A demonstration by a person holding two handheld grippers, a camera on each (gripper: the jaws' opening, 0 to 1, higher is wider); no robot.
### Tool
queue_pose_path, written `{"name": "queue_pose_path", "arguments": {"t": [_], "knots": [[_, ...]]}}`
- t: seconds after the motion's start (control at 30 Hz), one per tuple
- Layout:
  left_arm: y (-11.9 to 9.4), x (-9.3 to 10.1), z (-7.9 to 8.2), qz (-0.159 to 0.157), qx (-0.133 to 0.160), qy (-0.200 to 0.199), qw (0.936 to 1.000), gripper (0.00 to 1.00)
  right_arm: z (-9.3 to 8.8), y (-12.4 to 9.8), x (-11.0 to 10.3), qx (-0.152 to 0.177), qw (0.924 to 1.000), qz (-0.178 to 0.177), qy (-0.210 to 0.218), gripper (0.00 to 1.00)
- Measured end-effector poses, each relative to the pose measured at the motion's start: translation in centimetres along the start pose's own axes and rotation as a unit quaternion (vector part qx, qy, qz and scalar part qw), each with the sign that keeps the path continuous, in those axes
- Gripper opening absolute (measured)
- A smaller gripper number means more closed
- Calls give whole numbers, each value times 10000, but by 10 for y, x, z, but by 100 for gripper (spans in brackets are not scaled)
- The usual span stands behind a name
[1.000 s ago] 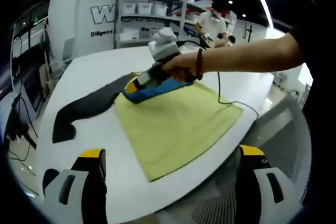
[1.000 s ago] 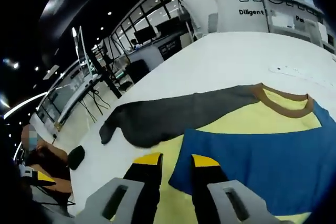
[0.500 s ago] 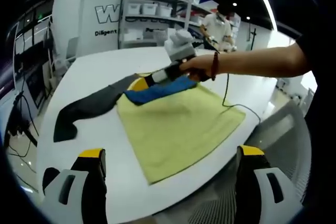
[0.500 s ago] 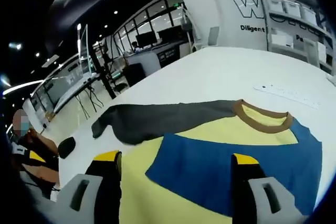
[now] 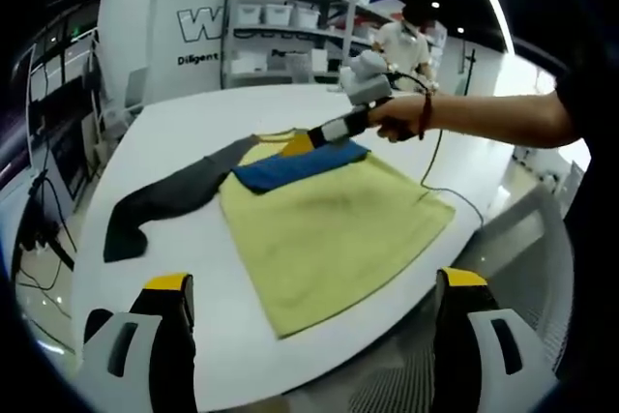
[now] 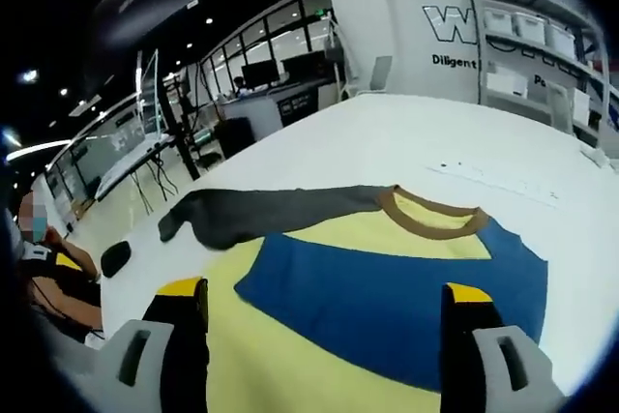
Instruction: Fold the garment on the visible template until the final outline fits inside the template.
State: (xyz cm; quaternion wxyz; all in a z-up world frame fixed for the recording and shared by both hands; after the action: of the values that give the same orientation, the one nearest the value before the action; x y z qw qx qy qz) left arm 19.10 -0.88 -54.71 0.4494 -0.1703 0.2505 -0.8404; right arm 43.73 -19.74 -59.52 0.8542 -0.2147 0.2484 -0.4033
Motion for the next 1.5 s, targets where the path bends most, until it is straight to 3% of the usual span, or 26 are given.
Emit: {"name": "queue_pose_path", "arguments": {"t": [0.27,0.6,0.77,0.9,1.27,1.5], "knots": [[-1,1,-2,1,-18,27,10000,99,-8,-24,36,29,9991,-219,364,99],[-3,3,-3,-24,-34,82,10000,99,-21,-54,79,-23,9969,-617,482,95],[-2,3,-2,-19,-32,101,9999,99,-27,-67,92,51,9934,-731,879,85],[-2,4,-2,-35,-45,158,9999,99,-31,-72,100,-16,9929,-863,813,76],[-4,3,-1,14,-30,178,9998,99,-46,-81,125,-217,9855,-1089,1284,35],[-4,3,-1,16,-31,203,9998,99,-53,-77,140,-429,9844,-1102,1302,24]]}}
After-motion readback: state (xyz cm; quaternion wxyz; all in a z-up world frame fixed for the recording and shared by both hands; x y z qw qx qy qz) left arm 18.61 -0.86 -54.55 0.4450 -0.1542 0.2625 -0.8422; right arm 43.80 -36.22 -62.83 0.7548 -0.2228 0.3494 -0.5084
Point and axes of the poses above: the point that each gripper's makers call its tool centre point, and the gripper's own axes: y roughly forward along the fingers, x roughly to its right, z roughly out of its top, the point moved 5 cm from there along -y, roughly backward along the fingers, and after that the axes turned 4 degrees about y, right-handed, at the moved point
